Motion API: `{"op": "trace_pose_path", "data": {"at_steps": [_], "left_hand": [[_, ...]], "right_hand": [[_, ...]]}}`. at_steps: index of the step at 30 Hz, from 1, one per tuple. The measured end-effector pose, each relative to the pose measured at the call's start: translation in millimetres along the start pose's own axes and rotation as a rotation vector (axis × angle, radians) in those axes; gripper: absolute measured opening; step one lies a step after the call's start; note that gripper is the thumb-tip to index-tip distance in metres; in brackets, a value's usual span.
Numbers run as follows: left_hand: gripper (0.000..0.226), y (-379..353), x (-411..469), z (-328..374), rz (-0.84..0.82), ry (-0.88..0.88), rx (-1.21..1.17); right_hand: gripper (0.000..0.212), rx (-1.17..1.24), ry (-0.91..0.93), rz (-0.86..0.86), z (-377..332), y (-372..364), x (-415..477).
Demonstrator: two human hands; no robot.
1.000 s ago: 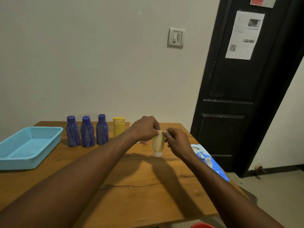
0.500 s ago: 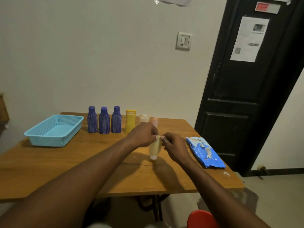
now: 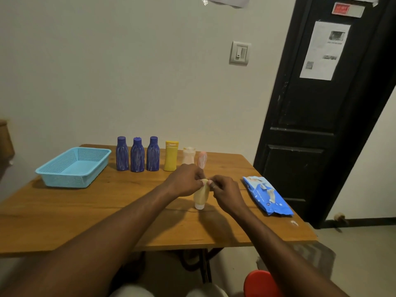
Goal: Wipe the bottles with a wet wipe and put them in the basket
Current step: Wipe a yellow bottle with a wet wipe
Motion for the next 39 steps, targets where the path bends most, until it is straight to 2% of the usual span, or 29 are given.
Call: {"op": "trace_pose_path", "data": {"at_steps": [13, 19, 25, 31, 39], "left_hand": [[0.048, 2, -3, 1, 0.005, 0.041, 0.009], [0.05, 14, 6, 36, 0.137, -0.1, 0.226], [0.051, -2, 27, 92, 0.141, -0.232, 0.293], [0.055, -51, 49, 134, 0.044, -0.299, 0.218], [0.056, -132, 71, 140, -0.145, -0.246, 0.149]], "right_hand": [[0.023, -0.014, -0.004, 0.032, -3, 9, 7], [0.026, -0.075, 0.022, 0.171, -2, 44, 19], [0.028, -0.071, -0.027, 0.264, 19, 106, 21], [0.028, -0.167, -0.115, 0.286, 66, 160, 13], [0.022, -0.306, -0.299, 0.22, 137, 174, 4]]}}
Point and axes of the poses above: each hand's wrist, its own x-axis towards the middle knuckle, its own y-axis out of the back of the hand, z = x × y, the point moved 6 cm from there along x, towards the middle knuckle, and after that the axes turned 2 degrees about y, right-handed, at the moved point
